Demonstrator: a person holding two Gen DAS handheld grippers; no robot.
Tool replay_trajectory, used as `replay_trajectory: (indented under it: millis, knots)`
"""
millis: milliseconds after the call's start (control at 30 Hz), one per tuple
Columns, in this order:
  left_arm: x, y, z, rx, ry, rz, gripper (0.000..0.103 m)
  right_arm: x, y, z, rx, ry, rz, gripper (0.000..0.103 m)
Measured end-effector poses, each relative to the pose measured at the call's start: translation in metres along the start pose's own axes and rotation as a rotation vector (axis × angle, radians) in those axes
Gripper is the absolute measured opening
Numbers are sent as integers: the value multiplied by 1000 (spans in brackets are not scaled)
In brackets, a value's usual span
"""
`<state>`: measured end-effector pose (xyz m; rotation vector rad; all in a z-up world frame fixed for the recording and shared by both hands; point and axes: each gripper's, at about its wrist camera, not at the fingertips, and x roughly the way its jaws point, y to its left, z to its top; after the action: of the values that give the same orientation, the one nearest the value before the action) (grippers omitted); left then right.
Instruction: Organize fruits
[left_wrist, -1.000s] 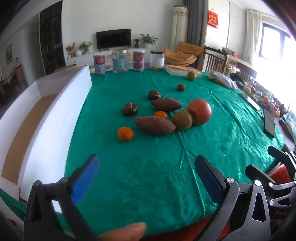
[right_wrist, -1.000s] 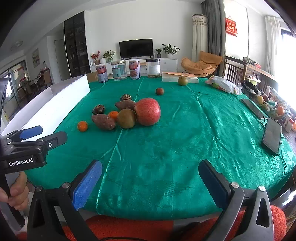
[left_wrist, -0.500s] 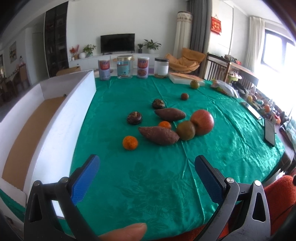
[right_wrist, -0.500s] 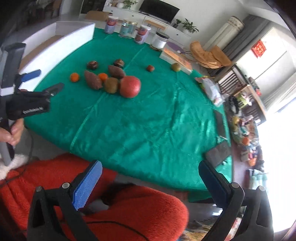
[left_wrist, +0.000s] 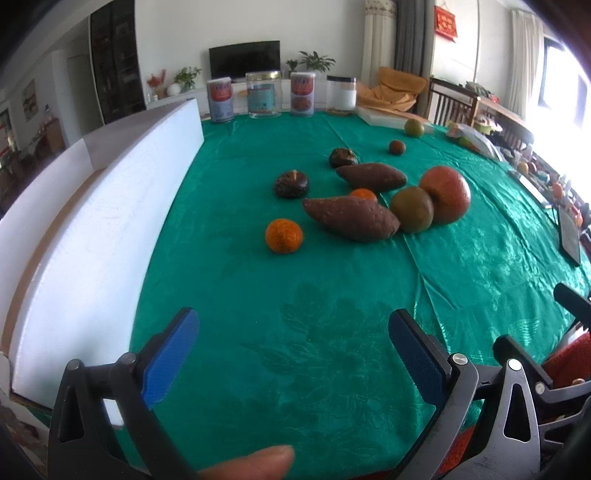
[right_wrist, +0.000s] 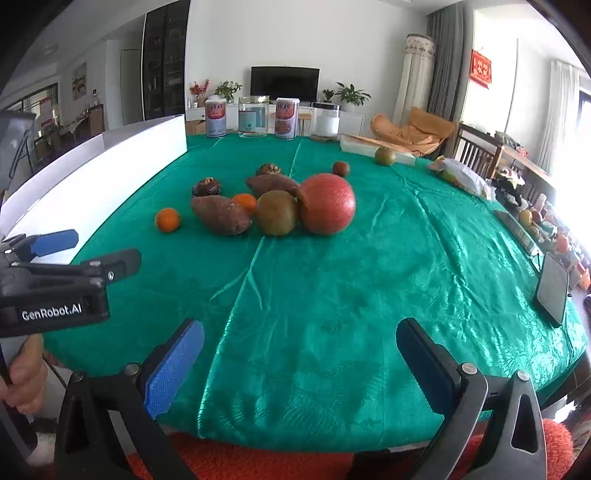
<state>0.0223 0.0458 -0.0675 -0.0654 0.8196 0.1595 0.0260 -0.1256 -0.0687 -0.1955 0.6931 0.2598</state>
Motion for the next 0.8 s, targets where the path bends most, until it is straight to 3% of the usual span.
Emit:
replay_trajectory:
  millis: [167, 333, 600, 800]
  knots:
    - [14, -13, -7, 62, 39, 9, 103, 20, -22, -6, 103, 64, 13, 103]
    - [29, -13, -15, 45, 114, -11, 103, 30, -28, -12, 109, 85, -12, 103]
    - [32, -7, -16, 17, 100, -28, 103, 44, -26, -19, 106, 135, -1, 103]
    - [32, -7, -16, 17, 97, -29, 103, 42, -28, -21, 110, 125, 0, 103]
